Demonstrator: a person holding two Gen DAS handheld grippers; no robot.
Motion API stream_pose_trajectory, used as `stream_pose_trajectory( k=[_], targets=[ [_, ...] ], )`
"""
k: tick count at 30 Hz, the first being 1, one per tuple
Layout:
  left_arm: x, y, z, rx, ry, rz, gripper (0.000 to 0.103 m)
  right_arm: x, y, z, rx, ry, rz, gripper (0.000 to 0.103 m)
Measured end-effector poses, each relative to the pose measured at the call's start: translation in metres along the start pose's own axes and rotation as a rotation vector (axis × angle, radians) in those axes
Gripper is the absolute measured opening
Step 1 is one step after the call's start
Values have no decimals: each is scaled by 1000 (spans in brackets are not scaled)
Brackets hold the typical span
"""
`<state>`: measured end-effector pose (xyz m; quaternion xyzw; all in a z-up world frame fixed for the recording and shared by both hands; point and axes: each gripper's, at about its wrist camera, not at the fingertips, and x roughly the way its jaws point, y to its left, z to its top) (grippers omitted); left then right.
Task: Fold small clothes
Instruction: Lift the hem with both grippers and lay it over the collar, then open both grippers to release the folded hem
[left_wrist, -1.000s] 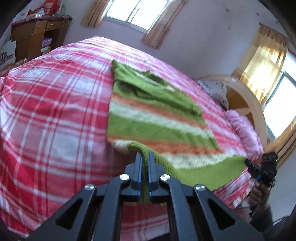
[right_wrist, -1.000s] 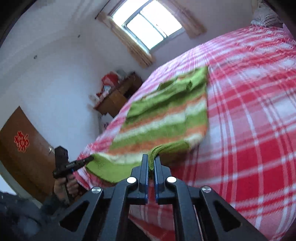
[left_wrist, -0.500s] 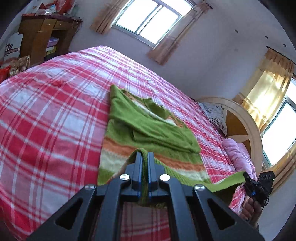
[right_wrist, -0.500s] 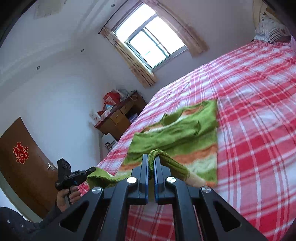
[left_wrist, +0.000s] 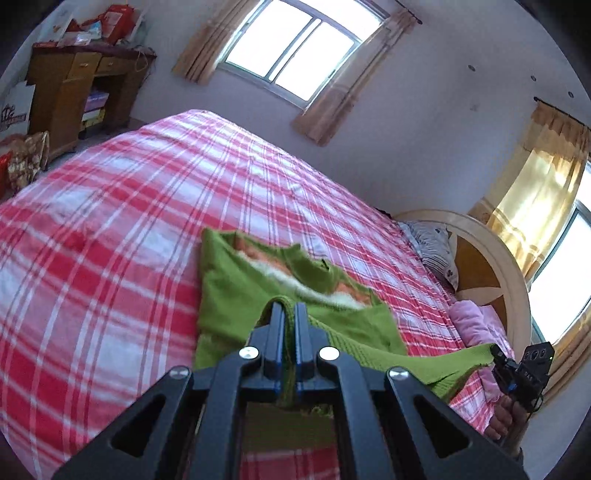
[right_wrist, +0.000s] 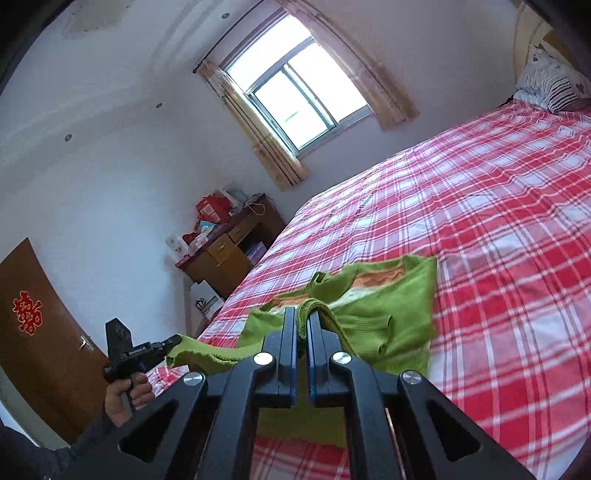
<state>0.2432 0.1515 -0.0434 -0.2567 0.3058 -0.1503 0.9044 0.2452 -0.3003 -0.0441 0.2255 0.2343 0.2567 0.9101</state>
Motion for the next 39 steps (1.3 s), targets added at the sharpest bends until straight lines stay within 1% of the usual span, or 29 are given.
stream_pose_trajectory(
  k=[10, 13, 16, 21, 25, 28, 29, 30, 31, 32, 33, 34, 35, 36, 38, 39],
  targets=[
    [57, 3, 47, 28, 5, 43, 4, 58, -18, 42, -22, 38, -46, 3],
    [75, 7, 55, 29, 20, 56, 4, 78, -32, 51, -7, 50, -63, 3],
    [101, 15, 59, 34, 51, 83, 4, 100, -50, 57, 16, 73, -84, 3],
    [137, 30, 61, 14, 93, 123, 4, 145, -85, 60, 55, 132, -134, 3],
    [166, 45, 56, 8, 132, 189, 5, 181, -109, 59, 65, 173, -177, 3],
    [175, 55, 57, -10, 115, 274, 7, 211, -127, 61, 49, 207, -194, 4],
    [174, 58, 58, -22, 114, 276, 10, 219, -134, 61, 66, 224, -223, 7],
    [171, 60, 58, -33, 109, 264, 17, 225, -137, 60, 64, 236, -258, 11],
    [167, 62, 58, -41, 100, 253, 23, 225, -138, 59, 52, 233, -284, 26],
    [162, 63, 57, -37, 92, 259, 39, 223, -137, 59, 43, 222, -289, 50],
    [156, 62, 55, -22, 83, 265, 51, 218, -136, 57, 32, 198, -274, 61],
    [150, 60, 53, 8, 71, 266, 54, 213, -136, 57, 30, 179, -265, 68],
    [148, 59, 50, 32, 68, 269, 56, 206, -136, 55, 29, 154, -260, 68],
    [147, 56, 48, 60, 72, 270, 56, 202, -137, 54, 28, 152, -265, 68],
    [150, 47, 44, 125, 97, 262, 57, 198, -139, 51, 21, 159, -270, 68],
    [152, 40, 41, 172, 104, 278, 57, 197, -138, 49, 7, 171, -272, 68]
  ],
)
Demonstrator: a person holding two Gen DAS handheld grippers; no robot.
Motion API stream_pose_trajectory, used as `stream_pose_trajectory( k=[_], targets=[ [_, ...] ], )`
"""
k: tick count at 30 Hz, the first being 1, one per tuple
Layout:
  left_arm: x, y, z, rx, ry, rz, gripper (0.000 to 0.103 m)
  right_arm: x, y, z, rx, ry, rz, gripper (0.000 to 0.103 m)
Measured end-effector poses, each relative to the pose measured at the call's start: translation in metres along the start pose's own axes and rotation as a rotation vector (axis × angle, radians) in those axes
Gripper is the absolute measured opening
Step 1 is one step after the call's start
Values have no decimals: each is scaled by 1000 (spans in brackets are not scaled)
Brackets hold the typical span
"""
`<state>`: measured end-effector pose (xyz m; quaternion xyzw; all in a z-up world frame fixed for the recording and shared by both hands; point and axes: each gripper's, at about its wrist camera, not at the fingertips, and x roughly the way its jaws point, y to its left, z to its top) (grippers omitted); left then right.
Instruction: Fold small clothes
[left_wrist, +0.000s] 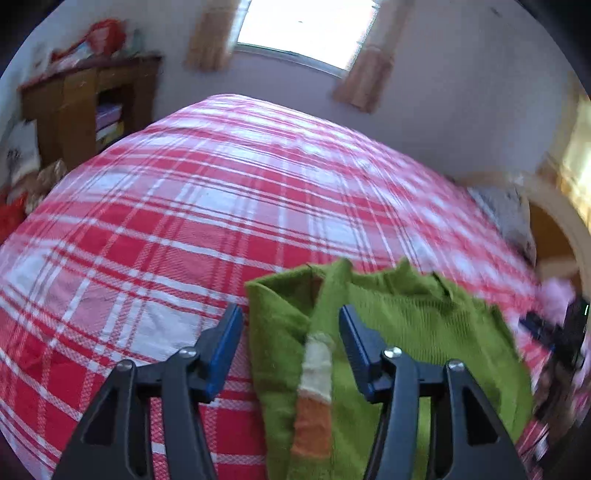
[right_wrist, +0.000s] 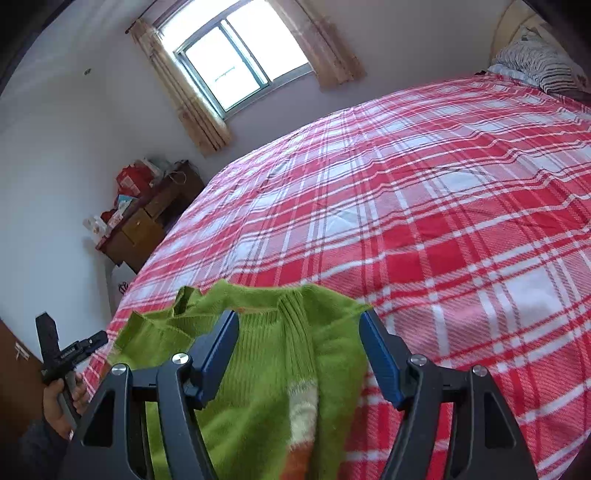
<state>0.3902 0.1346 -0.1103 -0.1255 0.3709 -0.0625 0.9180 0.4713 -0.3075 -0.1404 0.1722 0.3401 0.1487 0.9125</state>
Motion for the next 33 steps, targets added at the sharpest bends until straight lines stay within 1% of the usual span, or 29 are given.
stream_pose_trajectory(
  k=[1, 3, 4, 5, 7, 8, 9, 10, 11, 12, 13, 14, 17, 20, 23, 25, 26, 27, 29, 31, 33],
  targets=[
    [1, -8, 0, 44, -6, 14, 57, 2, 1, -1, -17, 14, -8, 68],
    [6, -21, -1, 121, -8, 43, 57, 7, 10, -5, -92, 49, -43, 64],
    [9, -28, -2, 151, -3, 57, 57, 9, 15, -6, -121, 59, -47, 61],
    [12, -30, -3, 165, 2, 56, 57, 12, 22, -8, -161, 75, -50, 58],
    [21, -37, -5, 195, 23, 81, 57, 19, 37, -12, -243, 95, -75, 57],
    [25, -37, -5, 206, 30, 85, 57, 23, 43, -14, -282, 104, -96, 57],
    [31, -40, -7, 233, 46, 98, 57, 31, 49, -17, -330, 129, -150, 56],
    [37, -41, -9, 252, 61, 121, 55, 38, 50, -19, -352, 160, -183, 51],
    [43, -40, -11, 257, 77, 134, 36, 49, 50, -21, -362, 207, -204, 23],
    [47, -38, -11, 245, 100, 89, 7, 55, 48, -22, -363, 226, -221, 8],
    [48, -37, -11, 235, 109, 76, 7, 57, 47, -23, -366, 228, -230, 6],
    [44, -36, -11, 224, 85, 85, 7, 55, 48, -23, -369, 220, -226, 5],
    [25, -34, -7, 189, -6, 61, 6, 33, 53, -15, -378, 114, -211, 5],
    [19, -28, -4, 139, -41, 61, 6, 22, 54, -5, -361, 49, -214, 5],
    [28, -26, -4, 127, -29, 82, 6, 31, 52, -1, -353, 58, -238, 5],
    [38, -25, -5, 116, -12, 101, 6, 38, 49, -4, -353, 65, -257, 5],
    [41, -24, -4, 108, -9, 102, 6, 45, 45, -6, -350, 70, -281, 5],
    [43, -23, -3, 104, -4, 111, 6, 50, 41, -7, -336, 81, -282, 5],
    [52, -23, -4, 107, 30, 132, 6, 61, 34, -10, -311, 107, -302, 5],
    [56, -22, -7, 101, 58, 151, 10, 68, 30, -13, -299, 127, -306, 5],
    [46, -21, -6, 87, 34, 156, 17, 64, 31, -10, -287, 128, -289, 9]
  ],
)
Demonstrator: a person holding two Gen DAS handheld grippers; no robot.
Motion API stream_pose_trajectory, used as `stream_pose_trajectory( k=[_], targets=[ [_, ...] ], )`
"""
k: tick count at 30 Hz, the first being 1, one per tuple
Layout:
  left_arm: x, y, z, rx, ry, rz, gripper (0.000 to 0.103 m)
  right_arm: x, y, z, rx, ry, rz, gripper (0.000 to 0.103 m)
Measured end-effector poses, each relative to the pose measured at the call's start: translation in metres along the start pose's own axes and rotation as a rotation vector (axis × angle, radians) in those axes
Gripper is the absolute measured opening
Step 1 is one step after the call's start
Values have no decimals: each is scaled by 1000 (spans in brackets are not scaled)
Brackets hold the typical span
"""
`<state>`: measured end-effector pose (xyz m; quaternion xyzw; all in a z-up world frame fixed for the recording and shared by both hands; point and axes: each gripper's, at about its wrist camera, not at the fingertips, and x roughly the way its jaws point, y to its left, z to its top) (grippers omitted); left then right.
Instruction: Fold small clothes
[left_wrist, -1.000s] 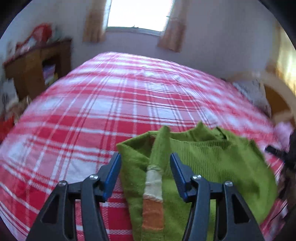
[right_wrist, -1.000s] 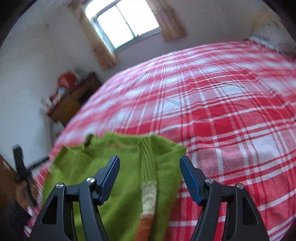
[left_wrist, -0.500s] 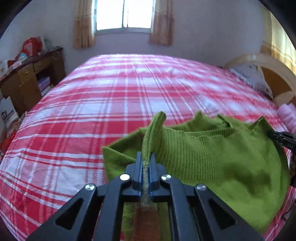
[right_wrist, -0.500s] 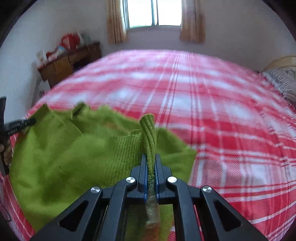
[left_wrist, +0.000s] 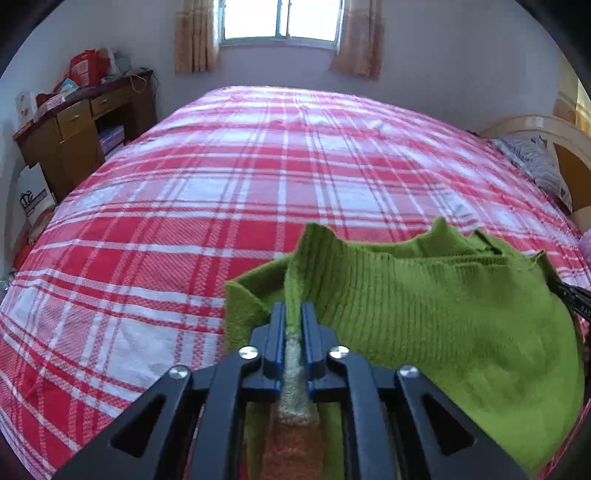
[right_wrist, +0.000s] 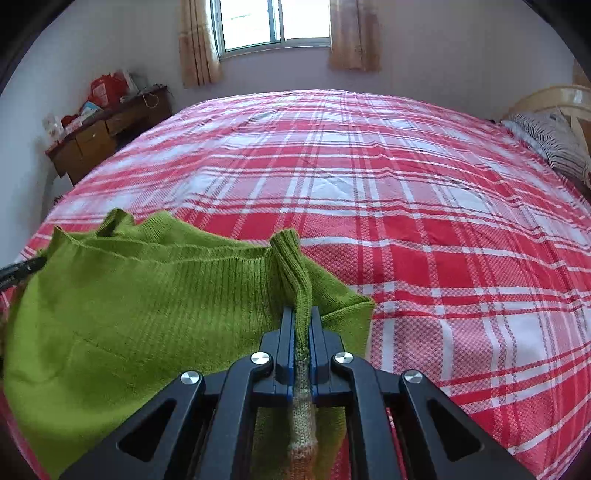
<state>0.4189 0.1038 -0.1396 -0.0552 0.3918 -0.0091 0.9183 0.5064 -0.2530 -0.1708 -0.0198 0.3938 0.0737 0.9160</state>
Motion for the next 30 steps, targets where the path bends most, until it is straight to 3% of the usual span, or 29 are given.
stream_pose_trajectory(
  k=[1, 2, 3, 5, 7, 8, 12, 14, 16, 19, 21, 23, 30],
  targets=[
    [-6, 2, -1, -13, -11, -1, 23, -3, 2, 1, -6, 7, -7, 22],
    [-15, 5, -3, -29, -25, -1, 41, -9, 4, 3, -26, 10, -43, 37],
    [-26, 9, -8, -50, -48, -5, 62, -15, 6, 4, -42, -2, -64, 42],
    [-46, 17, -22, -102, -109, -20, 72, -37, 16, 9, -90, -48, -76, 45],
    [-55, 21, -36, -122, -107, -48, 74, -48, 29, 14, -125, -54, -47, 45],
    [-57, 23, -45, -130, -100, -51, 74, -51, 42, 16, -148, -38, 21, 45],
    [-44, 27, -67, -156, -29, -43, 74, -29, 88, 15, -162, 114, 193, 45],
    [-43, 35, -66, -206, -30, -74, 79, -13, 108, 10, -163, 167, 218, 45],
    [-42, 38, -69, -231, -36, -87, 81, 4, 124, 4, -187, 196, 162, 45],
    [-41, 38, -69, -231, -42, -91, 81, 20, 132, 8, -186, 172, 110, 44],
    [-41, 38, -69, -231, -44, -94, 82, 25, 132, 14, -173, 158, 94, 39],
    [-42, 39, -71, -235, -47, -101, 83, 30, 136, 21, -181, 135, 49, 20],
    [-45, 52, -77, -276, -64, -164, 86, 48, 133, 37, -182, 118, 33, 14]
  ],
)
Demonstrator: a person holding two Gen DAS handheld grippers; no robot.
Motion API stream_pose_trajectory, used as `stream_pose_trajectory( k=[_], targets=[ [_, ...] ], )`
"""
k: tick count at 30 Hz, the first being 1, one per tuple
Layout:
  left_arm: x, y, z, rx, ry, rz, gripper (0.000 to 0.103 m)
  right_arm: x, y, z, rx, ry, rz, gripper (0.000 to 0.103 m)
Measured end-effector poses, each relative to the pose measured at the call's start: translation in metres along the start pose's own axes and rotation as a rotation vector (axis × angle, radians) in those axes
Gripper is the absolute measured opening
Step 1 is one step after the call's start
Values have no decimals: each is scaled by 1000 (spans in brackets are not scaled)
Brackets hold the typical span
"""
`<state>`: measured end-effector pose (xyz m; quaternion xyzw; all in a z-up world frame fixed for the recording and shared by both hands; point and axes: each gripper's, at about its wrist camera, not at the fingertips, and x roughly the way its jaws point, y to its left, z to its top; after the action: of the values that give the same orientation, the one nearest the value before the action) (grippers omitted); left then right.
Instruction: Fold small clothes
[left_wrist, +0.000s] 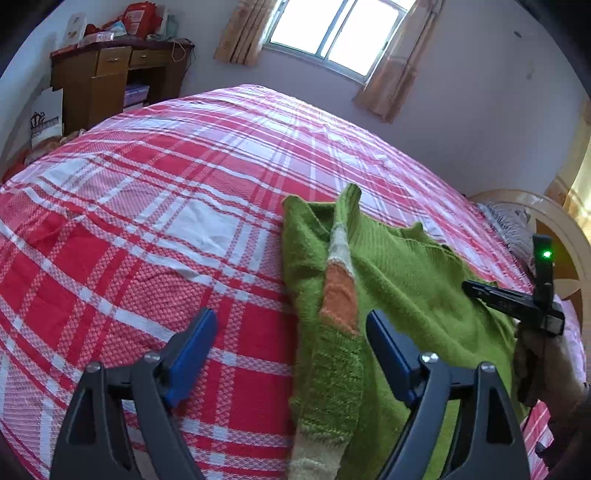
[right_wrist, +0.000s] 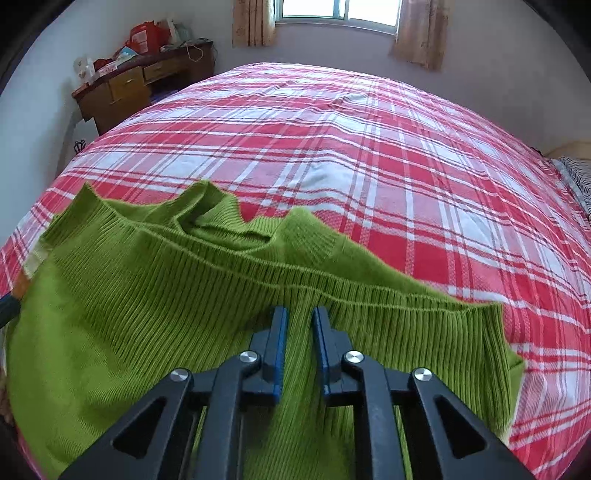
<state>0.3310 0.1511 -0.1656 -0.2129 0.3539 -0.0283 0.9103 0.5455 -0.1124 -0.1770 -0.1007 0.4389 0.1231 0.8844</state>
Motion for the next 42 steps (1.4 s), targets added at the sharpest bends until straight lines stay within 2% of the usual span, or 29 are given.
stream_pose_trajectory(
  k=[4, 5, 7, 9, 10, 13, 15, 16, 17, 19, 28, 35, 42],
  targets=[
    [0, 4, 1, -22, -6, -26, 86, -9, -5, 5, -22, -28, 81, 17],
    [0, 4, 1, -26, -6, -30, 86, -12, -3, 4, -60, -29, 103, 29],
    [0, 4, 1, -25, -7, -30, 86, -16, 5, 2, -122, -32, 85, 44],
    [0, 3, 1, -21, -6, -28, 86, -20, 14, 1, -200, -55, 95, 44],
    [0, 3, 1, -22, -6, -29, 86, -20, 18, 2, -225, -66, 73, 44],
    [0, 4, 1, -26, -6, -37, 87, -15, 21, 6, -233, -69, 91, 44],
    [0, 5, 1, -29, -7, -40, 87, -8, 25, 7, -243, -53, 88, 39],
    [0, 5, 1, -30, -7, -43, 87, -5, 27, 6, -253, -46, 86, 32],
    [0, 5, 1, -32, -7, -45, 87, -3, 28, 6, -260, -43, 88, 24],
    [-1, 7, 1, -36, -8, -52, 88, -4, 29, 6, -255, -43, 90, 0],
    [-3, 10, 1, -46, -11, -67, 88, -12, 40, 12, -285, -66, 98, 0],
    [-5, 12, 0, -54, -14, -79, 88, -4, 40, 11, -365, -7, 56, 1],
    [-7, 15, 0, -63, -16, -93, 88, -2, 34, 10, -355, 5, 88, 1]
  ],
)
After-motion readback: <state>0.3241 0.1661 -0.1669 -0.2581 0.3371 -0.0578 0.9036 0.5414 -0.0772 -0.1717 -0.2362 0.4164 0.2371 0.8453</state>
